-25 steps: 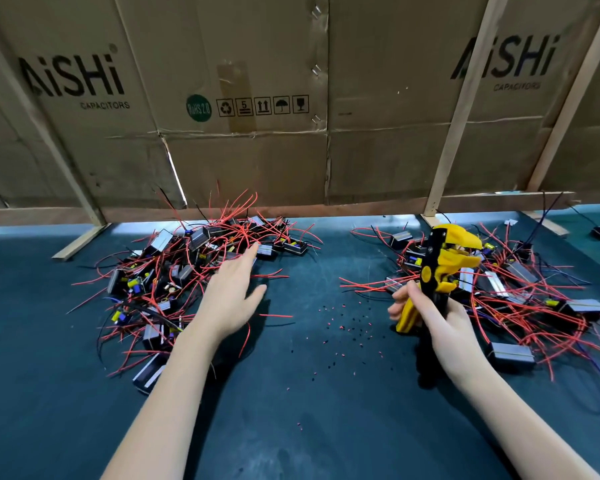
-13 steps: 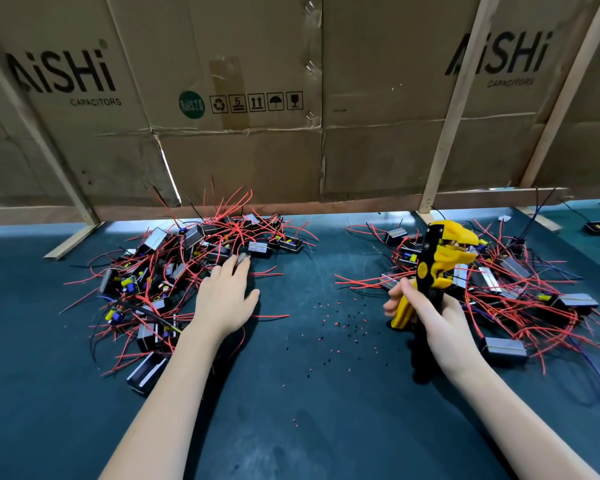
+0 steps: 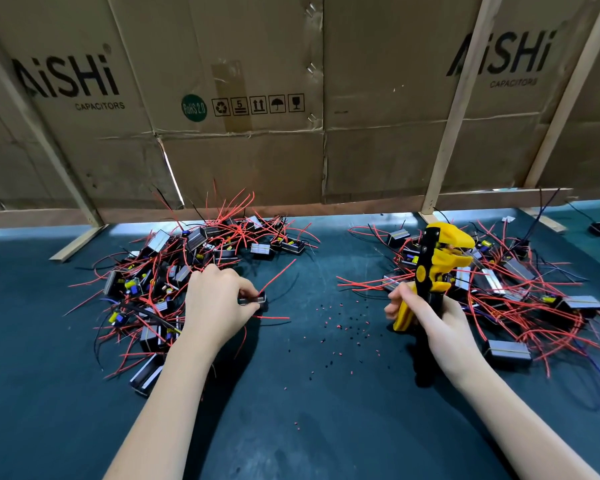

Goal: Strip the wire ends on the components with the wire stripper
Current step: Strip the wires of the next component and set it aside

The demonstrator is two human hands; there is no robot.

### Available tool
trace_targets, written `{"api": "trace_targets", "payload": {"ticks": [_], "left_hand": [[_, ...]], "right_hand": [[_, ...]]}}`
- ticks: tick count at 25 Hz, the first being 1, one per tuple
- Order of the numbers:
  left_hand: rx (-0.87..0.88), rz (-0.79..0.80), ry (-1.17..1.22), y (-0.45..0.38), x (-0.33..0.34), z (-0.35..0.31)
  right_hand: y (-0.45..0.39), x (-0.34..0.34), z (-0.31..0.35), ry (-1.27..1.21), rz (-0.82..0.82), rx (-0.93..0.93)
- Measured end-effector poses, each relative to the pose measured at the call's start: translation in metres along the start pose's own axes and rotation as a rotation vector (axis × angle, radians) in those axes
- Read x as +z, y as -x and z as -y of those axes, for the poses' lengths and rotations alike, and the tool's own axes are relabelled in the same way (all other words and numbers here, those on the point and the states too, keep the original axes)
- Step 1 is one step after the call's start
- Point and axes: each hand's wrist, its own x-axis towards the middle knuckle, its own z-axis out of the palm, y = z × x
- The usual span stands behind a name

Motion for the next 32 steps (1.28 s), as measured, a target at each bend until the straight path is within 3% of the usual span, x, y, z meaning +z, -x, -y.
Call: {"api": "trace_targets", "payload": {"ticks": [6, 11, 15, 18, 20, 28, 32], "left_hand": [[0.065, -0.030, -0.048, 0.006, -0.003, -0.016], [0.100, -0.025, 0.480, 0.008, -0.019, -0.021], [0.128, 0.029, 0.550, 0.007, -0.023, -0.015], [-0.004, -0.022, 0.636, 0.003, -0.023, -0.002], [-0.074, -0.088, 0.598, 0.001, -0.024, 0.003], [-0.204, -0.065, 0.329, 0.006, -0.020, -0.005], [-0.299, 0.057, 0.223, 0.009, -0.019, -0.009]], "right_hand": [[-0.002, -0.002, -0.005, 0.012, 0.033, 0.011], [-0.001, -0.002, -0.007, 0.034, 0.142, -0.013], [0.000, -0.001, -0.008, 0.038, 0.109, -0.020], [-0.002, -0.002, -0.007, 0.018, 0.052, 0.018], [-0.004, -0.003, -0.007, 0.004, 0.027, 0.036], [-0.005, -0.003, -0.005, -0.032, 0.018, 0.040], [-0.004, -0.002, -0.003, -0.018, 0.025, 0.037]]}}
